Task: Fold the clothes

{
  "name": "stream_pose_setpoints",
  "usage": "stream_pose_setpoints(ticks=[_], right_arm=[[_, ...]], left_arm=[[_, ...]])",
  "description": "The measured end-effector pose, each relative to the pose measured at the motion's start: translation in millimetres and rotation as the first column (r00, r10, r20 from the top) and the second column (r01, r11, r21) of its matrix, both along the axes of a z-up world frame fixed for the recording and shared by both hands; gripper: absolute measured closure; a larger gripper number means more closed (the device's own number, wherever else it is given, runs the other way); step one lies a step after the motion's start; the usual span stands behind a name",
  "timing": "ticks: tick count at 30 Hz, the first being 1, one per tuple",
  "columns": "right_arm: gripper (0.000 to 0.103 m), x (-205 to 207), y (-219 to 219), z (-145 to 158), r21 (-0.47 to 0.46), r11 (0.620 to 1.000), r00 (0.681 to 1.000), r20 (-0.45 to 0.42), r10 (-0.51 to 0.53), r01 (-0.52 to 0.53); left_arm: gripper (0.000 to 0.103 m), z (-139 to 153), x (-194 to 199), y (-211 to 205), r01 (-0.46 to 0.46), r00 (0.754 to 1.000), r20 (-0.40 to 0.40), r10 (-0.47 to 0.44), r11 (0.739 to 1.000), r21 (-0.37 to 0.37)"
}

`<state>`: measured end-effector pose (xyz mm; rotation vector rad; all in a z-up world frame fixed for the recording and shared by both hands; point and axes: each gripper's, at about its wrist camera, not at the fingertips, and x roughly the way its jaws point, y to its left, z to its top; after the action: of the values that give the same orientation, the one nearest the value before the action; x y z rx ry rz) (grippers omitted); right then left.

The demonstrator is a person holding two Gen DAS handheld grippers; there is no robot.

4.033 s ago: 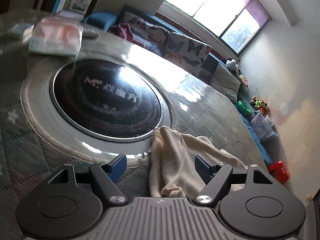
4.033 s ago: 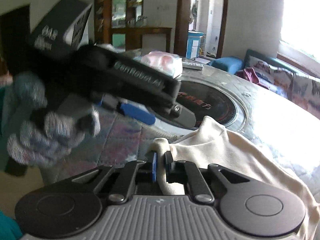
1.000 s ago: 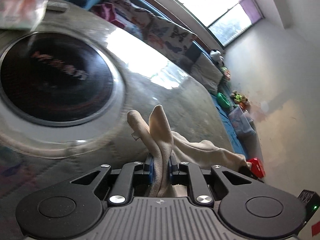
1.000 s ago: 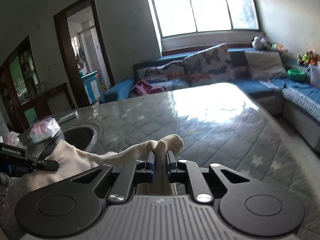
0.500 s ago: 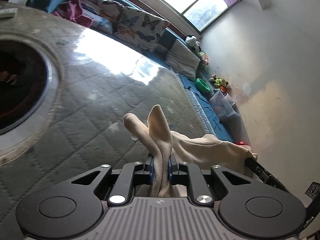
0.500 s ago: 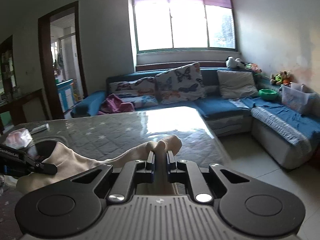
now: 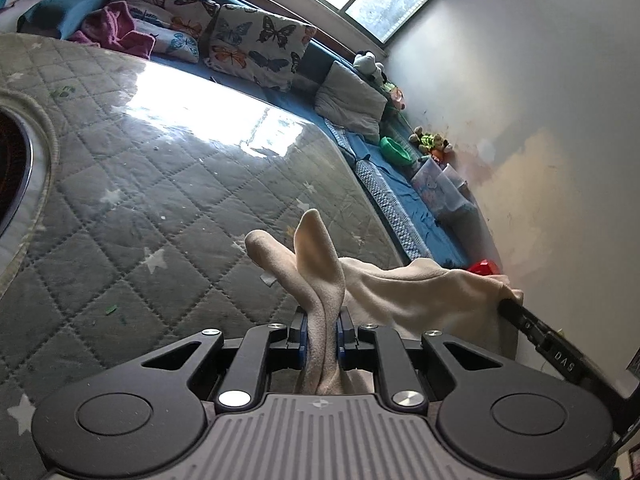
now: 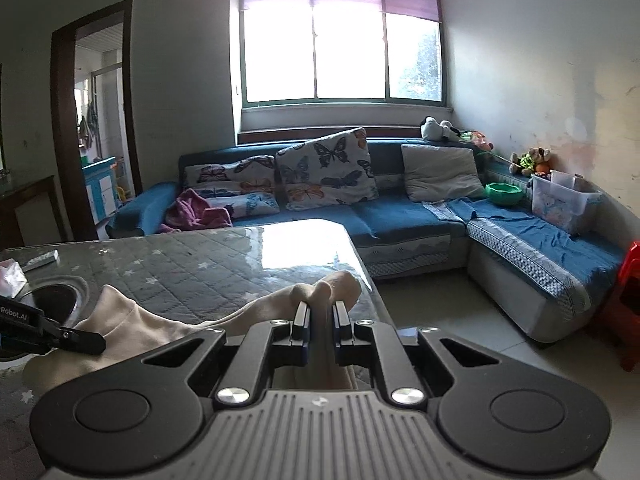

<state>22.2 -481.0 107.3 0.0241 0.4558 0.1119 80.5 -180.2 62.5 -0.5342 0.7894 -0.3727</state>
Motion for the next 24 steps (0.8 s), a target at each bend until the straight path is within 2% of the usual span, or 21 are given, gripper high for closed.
stream_pose_setpoints(ticks=[13,17,24], right_arm=[[0.093,16,-11,-30,-0.005,0.999,0.997,-0.067,-0.033,0.033],[0.097,19,-14,-35,-0.008,0.999,0.996,-0.078,-0.049,0.048],[0.097,28,-20,-40,-0.011,0.998,0.993,-0.096,-0.068,0.067]], left_arm=[[0.088,-22,6,-13,0.025,0.998,-0.051,-0.023,0.999,0.048],[0.088,-26,5,-12,0.023,0.998,-0.062,-0.02,0.998,0.061],[0.086,-30,6,-10,0.023,0.996,-0.083,-0.017,0.997,0.073]])
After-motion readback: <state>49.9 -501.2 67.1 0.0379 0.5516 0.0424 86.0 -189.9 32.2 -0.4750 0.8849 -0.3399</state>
